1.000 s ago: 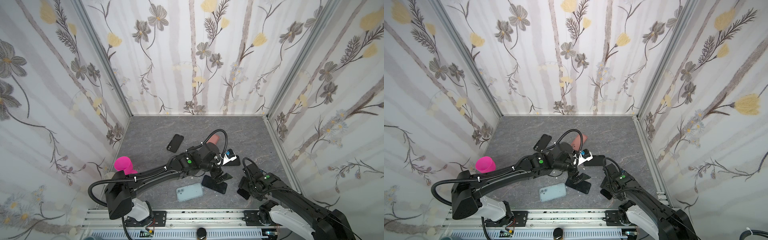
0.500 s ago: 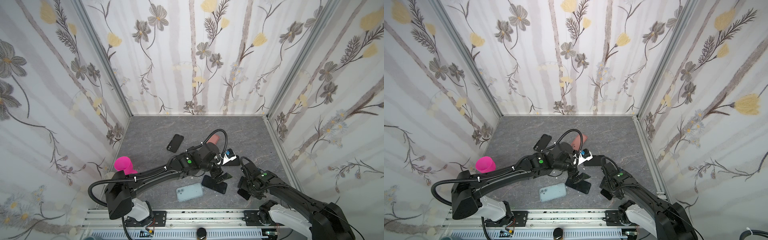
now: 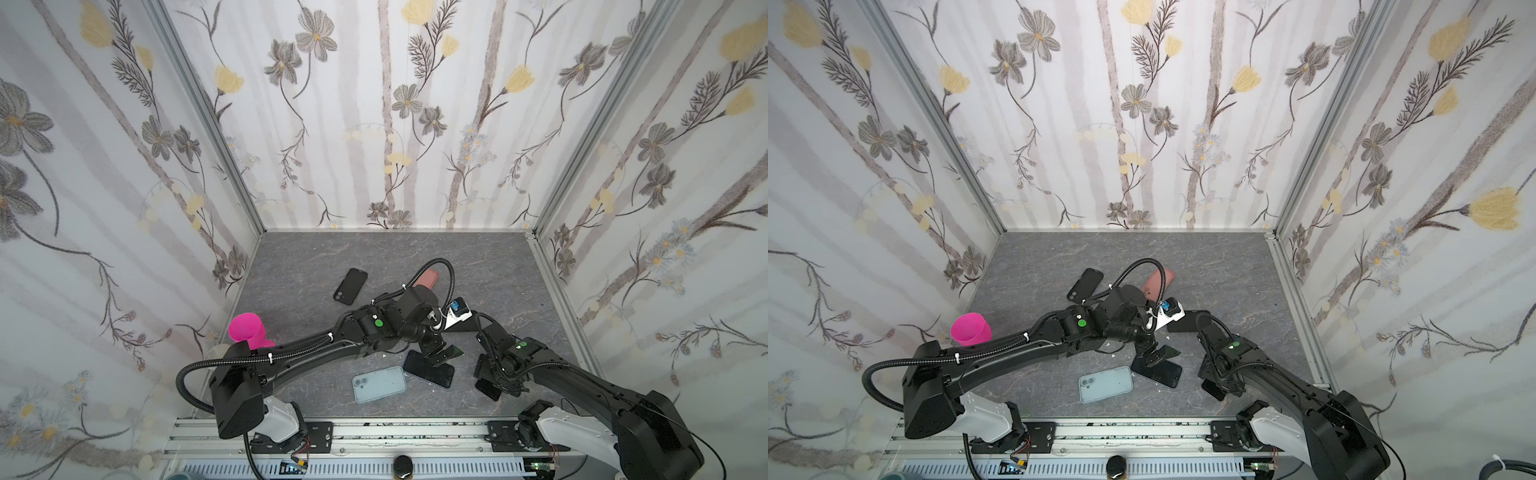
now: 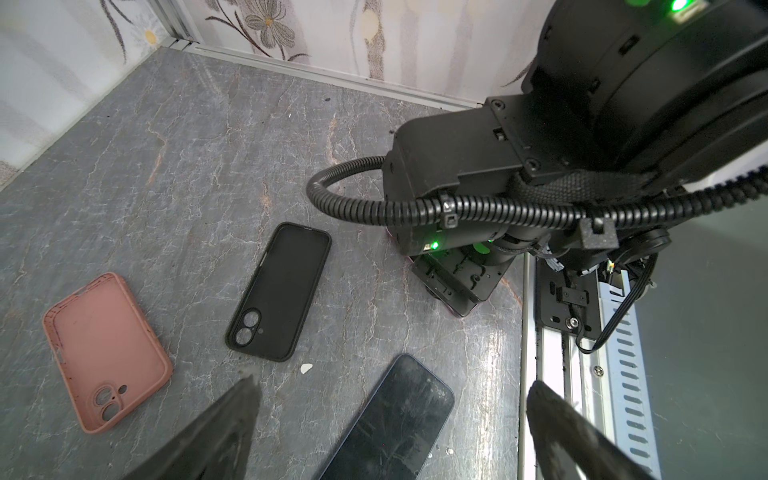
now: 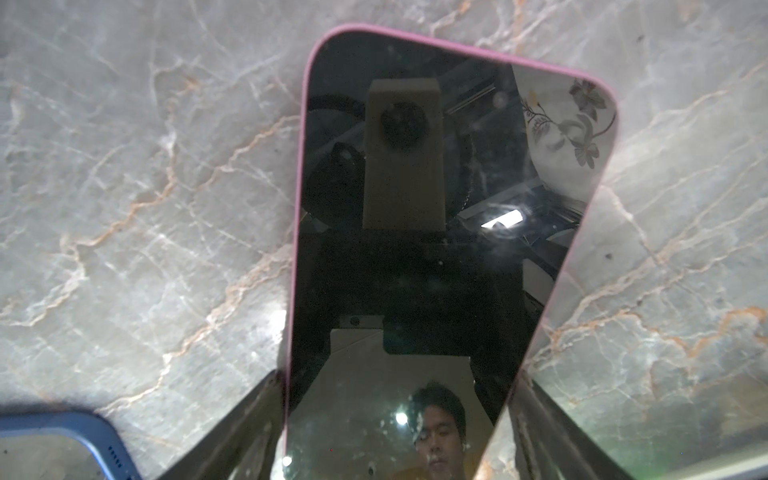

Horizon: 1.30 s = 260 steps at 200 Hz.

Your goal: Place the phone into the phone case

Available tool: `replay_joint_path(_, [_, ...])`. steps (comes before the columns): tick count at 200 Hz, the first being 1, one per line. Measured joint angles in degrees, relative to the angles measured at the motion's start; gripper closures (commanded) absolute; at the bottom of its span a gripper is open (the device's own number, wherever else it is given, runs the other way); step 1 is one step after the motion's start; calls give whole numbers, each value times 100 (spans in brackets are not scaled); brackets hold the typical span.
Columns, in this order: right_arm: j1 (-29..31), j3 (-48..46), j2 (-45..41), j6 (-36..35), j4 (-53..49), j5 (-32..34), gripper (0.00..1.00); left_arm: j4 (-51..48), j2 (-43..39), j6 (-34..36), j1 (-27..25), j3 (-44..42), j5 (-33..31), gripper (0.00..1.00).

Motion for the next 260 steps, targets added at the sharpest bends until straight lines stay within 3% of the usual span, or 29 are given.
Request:
replay_joint_path(34, [136, 70, 195, -2, 66, -9, 18, -31, 0, 0, -4, 0, -4, 0])
replay_joint_path(109, [306, 125, 404, -17, 197, 17, 36, -33, 0, 4, -4, 0, -155, 0])
replay_joint_path(260, [319, 96, 81, -262, 522, -39, 53, 118, -28, -133, 50, 0, -1255, 0])
